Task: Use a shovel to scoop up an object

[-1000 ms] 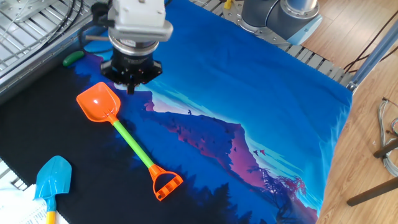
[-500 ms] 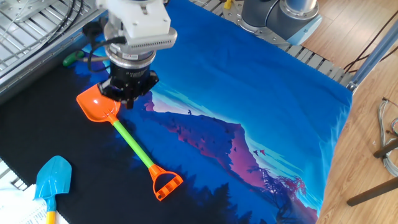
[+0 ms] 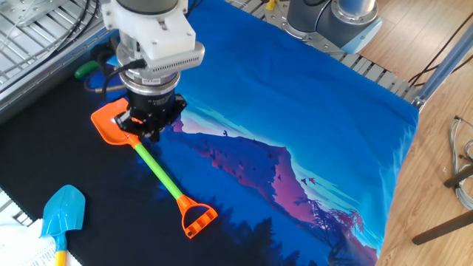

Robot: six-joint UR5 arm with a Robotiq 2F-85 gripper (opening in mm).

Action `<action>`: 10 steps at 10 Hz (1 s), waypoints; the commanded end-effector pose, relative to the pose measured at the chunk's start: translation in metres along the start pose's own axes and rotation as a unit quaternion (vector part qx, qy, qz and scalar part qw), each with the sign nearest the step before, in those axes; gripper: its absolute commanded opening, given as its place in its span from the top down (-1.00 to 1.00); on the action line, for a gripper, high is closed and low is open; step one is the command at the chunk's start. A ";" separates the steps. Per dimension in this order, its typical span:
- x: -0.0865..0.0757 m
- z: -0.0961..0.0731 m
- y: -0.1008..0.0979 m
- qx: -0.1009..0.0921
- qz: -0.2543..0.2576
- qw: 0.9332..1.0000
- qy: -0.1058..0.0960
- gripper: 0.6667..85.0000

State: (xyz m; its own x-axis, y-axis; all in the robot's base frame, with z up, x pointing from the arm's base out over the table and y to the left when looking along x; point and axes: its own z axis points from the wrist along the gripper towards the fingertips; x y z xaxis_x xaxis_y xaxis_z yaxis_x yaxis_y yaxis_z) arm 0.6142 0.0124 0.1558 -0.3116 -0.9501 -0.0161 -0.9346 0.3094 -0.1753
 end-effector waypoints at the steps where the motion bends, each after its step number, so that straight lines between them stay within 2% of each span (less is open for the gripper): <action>1: -0.009 0.000 -0.001 -0.009 0.001 1.000 -0.008 -1.00; 5: -0.013 0.007 0.000 -0.013 -0.009 1.000 -0.007 -0.99; 6: -0.014 0.010 0.001 -0.015 -0.009 1.000 -0.008 -0.91; 10: -0.014 0.016 0.002 -0.015 -0.010 1.000 -0.005 -0.89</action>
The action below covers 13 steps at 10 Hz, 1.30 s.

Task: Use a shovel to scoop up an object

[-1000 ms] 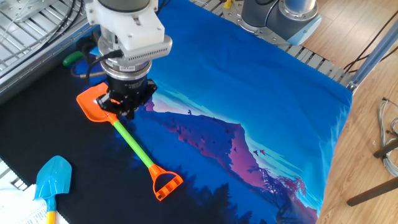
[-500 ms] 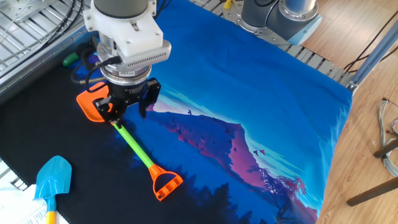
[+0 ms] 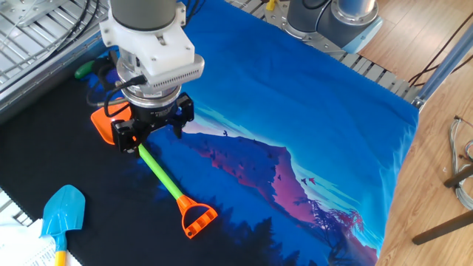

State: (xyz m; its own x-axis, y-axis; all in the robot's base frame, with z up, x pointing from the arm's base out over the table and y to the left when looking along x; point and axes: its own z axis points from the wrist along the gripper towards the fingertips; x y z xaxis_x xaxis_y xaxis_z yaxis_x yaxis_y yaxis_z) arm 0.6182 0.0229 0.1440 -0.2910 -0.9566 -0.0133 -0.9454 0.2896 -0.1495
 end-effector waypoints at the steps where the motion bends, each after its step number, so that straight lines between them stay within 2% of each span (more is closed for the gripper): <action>1: -0.004 0.009 0.001 0.000 0.001 1.000 -0.006 -0.89; 5: -0.007 0.021 0.002 0.005 0.008 1.000 -0.010 -0.89; 7: -0.018 0.026 0.002 0.011 0.017 0.999 -0.028 -0.89; 10: -0.016 0.028 -0.001 0.022 0.023 0.999 -0.021 -0.89; 11: -0.020 0.027 -0.002 0.022 0.028 0.999 -0.030 -0.89; 13: -0.016 0.028 -0.001 0.020 0.031 0.999 -0.022 -0.89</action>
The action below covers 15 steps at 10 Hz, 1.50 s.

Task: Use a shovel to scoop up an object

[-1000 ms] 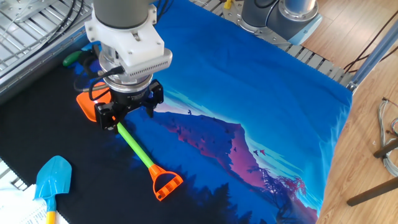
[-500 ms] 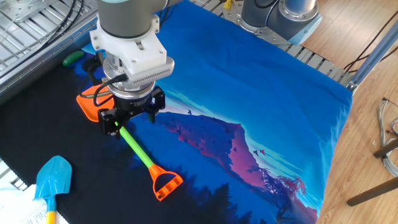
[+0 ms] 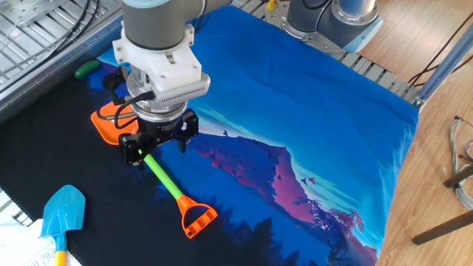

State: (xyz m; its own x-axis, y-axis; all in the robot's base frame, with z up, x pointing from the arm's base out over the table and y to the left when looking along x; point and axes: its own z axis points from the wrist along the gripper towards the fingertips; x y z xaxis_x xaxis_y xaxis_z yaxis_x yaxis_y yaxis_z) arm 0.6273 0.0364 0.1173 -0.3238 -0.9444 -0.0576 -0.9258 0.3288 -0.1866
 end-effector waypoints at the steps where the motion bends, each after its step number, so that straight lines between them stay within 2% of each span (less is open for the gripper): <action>1: -0.001 0.000 0.003 -0.004 0.012 1.000 -0.002 -0.89; 2: 0.003 0.000 0.009 -0.017 0.009 1.000 0.005 -0.89; 3: 0.003 0.000 0.011 -0.021 0.008 1.000 0.005 -0.89; 6: -0.006 0.000 0.017 -0.032 0.011 0.999 -0.013 -0.88; 11: 0.001 0.000 0.022 -0.042 -0.016 0.999 0.000 -0.85; 12: 0.005 0.002 0.021 -0.041 -0.034 0.999 0.011 -0.85; 13: 0.004 0.004 0.020 -0.039 -0.041 0.998 0.013 -0.85; 15: -0.003 0.011 0.019 -0.043 -0.039 0.998 0.004 -0.85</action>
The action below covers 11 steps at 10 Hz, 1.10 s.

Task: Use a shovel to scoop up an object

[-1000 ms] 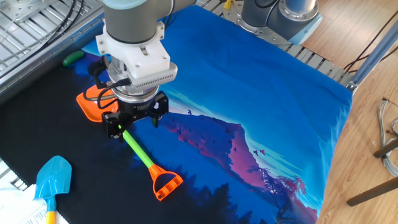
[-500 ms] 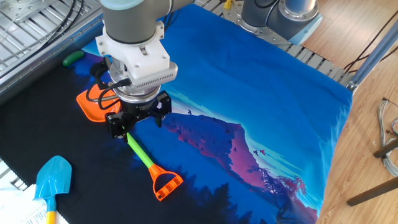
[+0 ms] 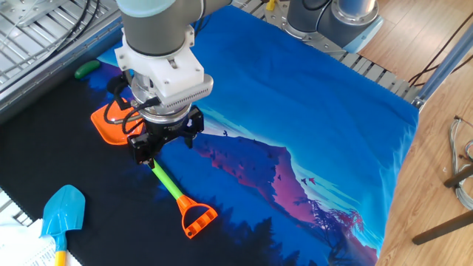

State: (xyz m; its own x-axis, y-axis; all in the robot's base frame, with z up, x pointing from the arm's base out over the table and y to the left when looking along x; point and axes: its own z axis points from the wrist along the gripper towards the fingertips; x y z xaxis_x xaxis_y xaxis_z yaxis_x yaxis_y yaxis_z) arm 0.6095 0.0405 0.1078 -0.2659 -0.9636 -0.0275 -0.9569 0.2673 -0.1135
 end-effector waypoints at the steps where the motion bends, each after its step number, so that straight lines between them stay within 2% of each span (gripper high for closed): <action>1: -0.008 0.011 -0.006 -0.002 -0.011 1.000 -0.010 -0.85; 4: -0.019 0.038 -0.020 0.004 -0.018 1.000 -0.023 -0.85; 11: -0.016 0.064 -0.027 0.008 -0.026 1.000 -0.009 -0.85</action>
State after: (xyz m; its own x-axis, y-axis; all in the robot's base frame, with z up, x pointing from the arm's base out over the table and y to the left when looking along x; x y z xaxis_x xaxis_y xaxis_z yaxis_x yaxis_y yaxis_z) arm 0.6432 0.0481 0.0568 -0.2105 -0.9769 -0.0368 -0.9683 0.2135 -0.1297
